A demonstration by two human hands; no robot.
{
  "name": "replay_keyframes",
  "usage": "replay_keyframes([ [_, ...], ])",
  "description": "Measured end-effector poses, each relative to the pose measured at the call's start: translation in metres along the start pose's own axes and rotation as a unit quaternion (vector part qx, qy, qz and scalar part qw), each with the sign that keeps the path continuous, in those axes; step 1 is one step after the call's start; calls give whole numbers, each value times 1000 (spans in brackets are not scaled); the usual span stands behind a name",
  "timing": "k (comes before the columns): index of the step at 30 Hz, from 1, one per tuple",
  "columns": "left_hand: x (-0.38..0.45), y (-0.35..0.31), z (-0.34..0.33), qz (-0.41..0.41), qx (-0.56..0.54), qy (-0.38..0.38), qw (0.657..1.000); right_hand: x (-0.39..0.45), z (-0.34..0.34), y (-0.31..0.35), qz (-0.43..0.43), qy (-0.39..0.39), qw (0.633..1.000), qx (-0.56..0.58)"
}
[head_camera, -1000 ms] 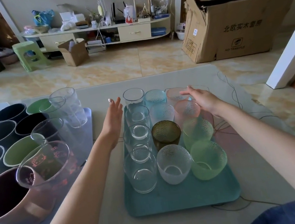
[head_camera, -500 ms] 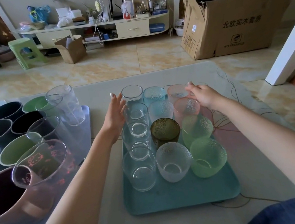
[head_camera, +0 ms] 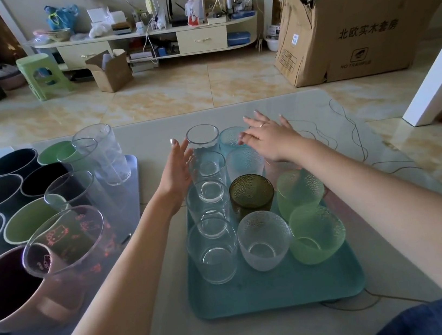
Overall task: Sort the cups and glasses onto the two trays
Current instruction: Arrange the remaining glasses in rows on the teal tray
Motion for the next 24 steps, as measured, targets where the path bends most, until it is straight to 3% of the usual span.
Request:
replay_keyframes([
  [5,-1,1,2,3,5,7,1000,-2,3,-4,-18,1,998,-59],
  [8,0,2,2,2,6,5,1000,-3,5,-3,-7,-9,999,-39],
  [11,-2,9,7,2,14,5,1000,-13,13,-12,-23,-69,992,104],
  [14,-7,17,14,6,13,2,1000,-52,16,-30,-86,-170,933,304],
  [16,-16,24,24,2,2,-6,1000,-89,12,-51,-179,-205,904,331],
  [18,-29,34,42,-2,-1,-32,999,-119,5,-73,-265,-142,915,268],
  [20,-43,48,60,-2,13,-48,999,-136,-2,-81,-286,-54,923,252],
  [24,-68,62,56,-5,21,-12,1000,-148,-7,-65,-295,-16,911,288],
])
Point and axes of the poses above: each hand's wrist, its own x-axis towards the middle knuckle, its own z-axis out of the back of the hand, y = z × x, the point moved 5 cm from there along x, towards the middle knuckle, and after that the axes turned 7 degrees about -x, right-handed, at the moved point
